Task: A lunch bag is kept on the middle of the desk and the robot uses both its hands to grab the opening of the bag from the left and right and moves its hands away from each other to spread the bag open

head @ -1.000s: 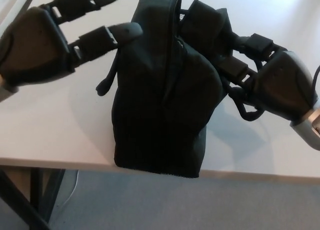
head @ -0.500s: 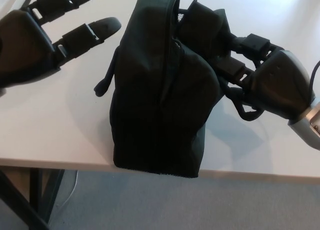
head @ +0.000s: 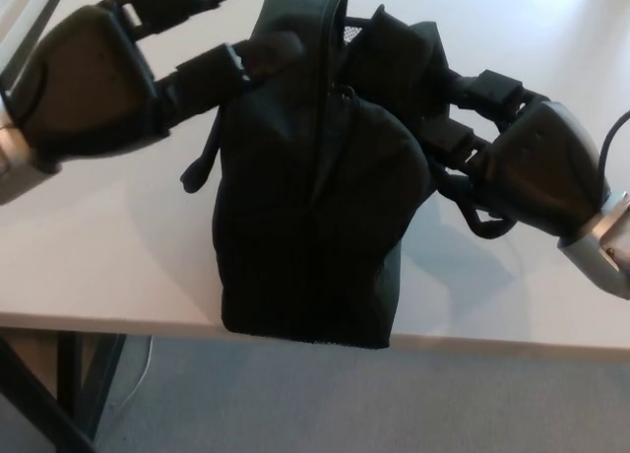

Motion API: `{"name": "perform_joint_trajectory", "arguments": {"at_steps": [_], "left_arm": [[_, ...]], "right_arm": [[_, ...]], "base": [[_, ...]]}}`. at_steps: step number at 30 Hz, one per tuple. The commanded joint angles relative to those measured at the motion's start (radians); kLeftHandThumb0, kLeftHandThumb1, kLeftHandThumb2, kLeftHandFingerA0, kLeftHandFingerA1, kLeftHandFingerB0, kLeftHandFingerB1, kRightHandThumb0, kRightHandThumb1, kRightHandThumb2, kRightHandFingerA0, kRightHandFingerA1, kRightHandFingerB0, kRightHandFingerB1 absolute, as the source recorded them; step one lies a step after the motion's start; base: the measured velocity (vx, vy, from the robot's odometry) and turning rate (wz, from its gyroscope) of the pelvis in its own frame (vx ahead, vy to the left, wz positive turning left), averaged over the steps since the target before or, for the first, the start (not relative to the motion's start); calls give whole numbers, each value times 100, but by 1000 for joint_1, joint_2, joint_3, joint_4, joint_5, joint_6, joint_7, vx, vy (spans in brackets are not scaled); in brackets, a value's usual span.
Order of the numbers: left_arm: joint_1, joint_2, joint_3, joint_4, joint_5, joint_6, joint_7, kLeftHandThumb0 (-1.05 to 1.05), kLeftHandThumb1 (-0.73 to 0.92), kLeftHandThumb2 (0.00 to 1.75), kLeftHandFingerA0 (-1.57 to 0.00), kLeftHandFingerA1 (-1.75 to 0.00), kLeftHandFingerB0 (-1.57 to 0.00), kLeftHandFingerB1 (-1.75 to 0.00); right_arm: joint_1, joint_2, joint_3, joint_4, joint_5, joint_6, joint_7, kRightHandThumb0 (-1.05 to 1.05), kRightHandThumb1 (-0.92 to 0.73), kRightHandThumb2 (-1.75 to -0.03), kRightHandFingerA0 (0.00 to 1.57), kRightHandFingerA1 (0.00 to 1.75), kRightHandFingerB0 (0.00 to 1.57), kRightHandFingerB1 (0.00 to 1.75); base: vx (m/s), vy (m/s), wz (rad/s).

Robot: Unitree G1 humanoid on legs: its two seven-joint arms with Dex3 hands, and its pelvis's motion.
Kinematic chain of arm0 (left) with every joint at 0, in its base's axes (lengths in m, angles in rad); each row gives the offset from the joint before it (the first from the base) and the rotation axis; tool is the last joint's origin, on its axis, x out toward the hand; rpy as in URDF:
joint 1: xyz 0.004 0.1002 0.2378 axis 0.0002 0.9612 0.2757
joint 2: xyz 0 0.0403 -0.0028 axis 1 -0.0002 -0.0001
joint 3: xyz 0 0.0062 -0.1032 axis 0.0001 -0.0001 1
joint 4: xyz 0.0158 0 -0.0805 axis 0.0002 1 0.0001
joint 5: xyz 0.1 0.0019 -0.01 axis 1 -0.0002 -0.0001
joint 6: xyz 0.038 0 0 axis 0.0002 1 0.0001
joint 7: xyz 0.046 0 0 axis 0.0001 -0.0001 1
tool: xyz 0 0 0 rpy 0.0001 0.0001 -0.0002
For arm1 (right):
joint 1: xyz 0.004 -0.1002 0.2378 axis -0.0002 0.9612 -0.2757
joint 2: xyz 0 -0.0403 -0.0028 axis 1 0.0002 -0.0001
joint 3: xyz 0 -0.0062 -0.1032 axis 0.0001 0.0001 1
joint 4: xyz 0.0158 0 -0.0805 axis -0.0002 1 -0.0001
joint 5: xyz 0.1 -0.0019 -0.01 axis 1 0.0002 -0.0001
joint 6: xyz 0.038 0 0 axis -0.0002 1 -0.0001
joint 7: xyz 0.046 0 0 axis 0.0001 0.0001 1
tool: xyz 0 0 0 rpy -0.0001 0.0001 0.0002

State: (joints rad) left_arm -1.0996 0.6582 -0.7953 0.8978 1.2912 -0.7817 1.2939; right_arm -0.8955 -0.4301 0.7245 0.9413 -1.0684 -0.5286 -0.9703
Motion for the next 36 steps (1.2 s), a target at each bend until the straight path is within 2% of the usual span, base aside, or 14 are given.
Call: {"name": "perform_joint_trajectory", "arguments": {"at_steps": [1, 2, 4, 7, 10, 11, 14, 18, 20, 23, 24, 25, 35, 36], "left_arm": [[4, -5, 11, -48, -28, -31, -22, -6, 50, 55, -19, -29, -8, -30], [6, -6, 9, -49, -22, -23, -18, -2, 54, 56, -16, -29, -7, -30], [6, -1, -1, -41, -7, -15, -3, -1, 53, 60, -19, -30, -7, -32], [22, 6, -3, -16, -13, -26, 3, 4, 55, 58, -23, -32, -11, -32], [96, 26, -2, -2, -24, -31, 39, -2, 53, 56, -23, -31, -8, -28], [114, 28, -3, -1, -23, -32, 61, -2, 53, 56, -27, -32, -12, -30], [198, 28, -14, 6, -5, -17, 186, 4, 56, 59, -26, -32, -9, -24], [259, 15, -16, 17, -2, -4, 282, -11, 58, 59, -27, -33, -9, -23], [297, -9, -8, 41, -17, 10, 320, -14, 51, 56, -24, -32, -10, -27], [327, -25, 5, 60, -44, 0, 320, -5, 54, 56, -25, -31, -13, -29], [352, -34, 7, 72, -48, 19, 321, 9, 53, 56, -20, -32, -10, -27], [367, -44, 9, 81, -48, 30, 321, 14, 53, 58, -18, -33, -9, -24], [341, -85, 12, 103, -48, 31, 321, 13, 55, 63, -17, -33, -8, -30], [334, -88, 6, 111, -47, 27, 320, 10, 59, 63, -36, -35, -46, -37]], "right_arm": [[-17, 3, 38, 13, -56, 69, 4, -40, -63, -61, 35, 32, 38, 33], [-17, 5, 37, 15, -51, 71, 5, -37, -63, -59, 46, 35, 39, 33], [-23, 20, 31, 23, -40, 86, 12, -39, -65, -60, 49, 36, 39, 33], [-41, 24, 36, 43, -45, 70, -26, -35, -58, -58, 46, 35, 43, 34], [-40, 12, 43, 44, -54, 70, -50, -36, -57, -57, 55, 38, 51, 39], [-36, 10, 33, 45, -33, 50, -33, -37, -58, -57, 51, 37, 48, 37], [-16, 5, 4, 29, 16, 25, 31, -36, -58, -58, 49, 37, 41, 35], [-20, 2, -16, 22, 24, 17, 41, -36, -56, -57, 51, 38, 41, 35], [-30, -2, -32, 23, 34, 14, 46, -35, -57, -57, 51, 38, 43, 35], [-37, -5, -45, 21, 44, -7, 55, -34, -56, -57, 52, 39, 45, 36], [-39, -4, -48, 20, 45, -12, 55, -34, -54, -56, 53, 38, 46, 36], [-39, -4, -50, 20, 42, -14, 57, -35, -55, -57, 54, 39, 46, 36], [-50, 8, -55, 44, 36, -4, 61, -36, -52, -56, 54, 39, 46, 36], [-52, 10, -53, 47, 32, -2, 58, -36, -52, -56, 56, 39, 47, 36]], "base": [[0, 0, 0], [0, 0, 0], [0, 0, 0], [0, 0, 0], [0, 0, 0], [0, 0, 0], [0, 0, 0], [0, 0, 0], [0, 0, 0], [0, 0, 0], [0, 0, 0], [0, 0, 0], [0, 0, 0], [0, 0, 0]]}}
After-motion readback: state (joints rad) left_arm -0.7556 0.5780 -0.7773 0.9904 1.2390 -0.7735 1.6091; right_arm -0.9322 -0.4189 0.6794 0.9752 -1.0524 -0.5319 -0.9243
